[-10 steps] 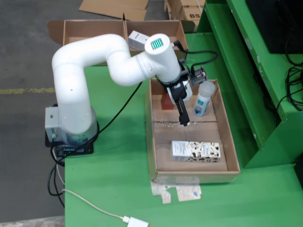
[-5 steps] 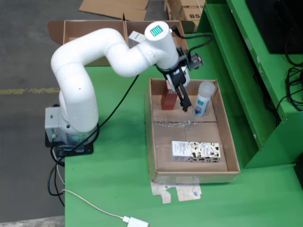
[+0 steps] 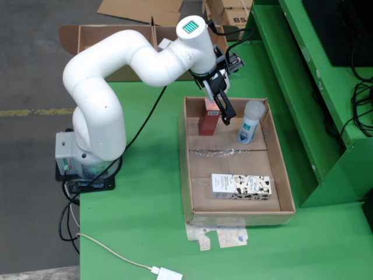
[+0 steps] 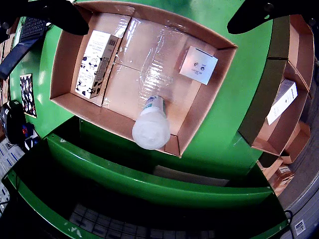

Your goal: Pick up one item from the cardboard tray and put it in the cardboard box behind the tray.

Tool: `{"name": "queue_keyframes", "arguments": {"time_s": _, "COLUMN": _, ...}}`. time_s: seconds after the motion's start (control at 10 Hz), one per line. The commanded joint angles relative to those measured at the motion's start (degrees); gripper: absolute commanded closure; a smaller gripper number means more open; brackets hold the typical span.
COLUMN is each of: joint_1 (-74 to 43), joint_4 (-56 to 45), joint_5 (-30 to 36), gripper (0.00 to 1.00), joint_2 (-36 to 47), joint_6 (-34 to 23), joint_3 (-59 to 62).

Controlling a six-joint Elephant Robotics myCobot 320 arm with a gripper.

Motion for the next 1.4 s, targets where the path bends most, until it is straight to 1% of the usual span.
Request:
{"name": "queue_keyframes", "arguments": {"time_s": 0.0, "joint_1": 3.87, "joint_4": -1.07, "joint_5": -1.65, "gripper": 0.00, "joint_2": 2.76, "joint_6": 1.50, "joint_3": 1.43}}
{"name": "queue_keyframes", "arguments": {"time_s": 0.1, "joint_1": 6.00, "joint_4": -2.07, "joint_5": -1.98, "gripper": 0.00, "joint_2": 2.53, "joint_6": 2.33, "joint_3": 2.06}}
{"name": "queue_keyframes", "arguments": {"time_s": 0.7, "joint_1": 10.24, "joint_4": -4.43, "joint_5": -3.28, "gripper": 0.00, "joint_2": 0.71, "joint_6": 3.43, "joint_3": 4.51}}
{"name": "queue_keyframes", "arguments": {"time_s": 1.0, "joint_1": 9.51, "joint_4": -3.77, "joint_5": -3.20, "gripper": 0.00, "joint_2": -0.17, "joint_6": 2.92, "joint_3": 5.35}}
{"name": "queue_keyframes", "arguments": {"time_s": 1.2, "joint_1": 8.08, "joint_4": -4.48, "joint_5": -2.87, "gripper": 0.00, "joint_2": -4.17, "joint_6": 2.08, "joint_3": 11.13}}
{"name": "queue_keyframes", "arguments": {"time_s": 1.3, "joint_1": 8.08, "joint_4": -4.48, "joint_5": -2.87, "gripper": 0.00, "joint_2": -4.17, "joint_6": 2.08, "joint_3": 11.13}}
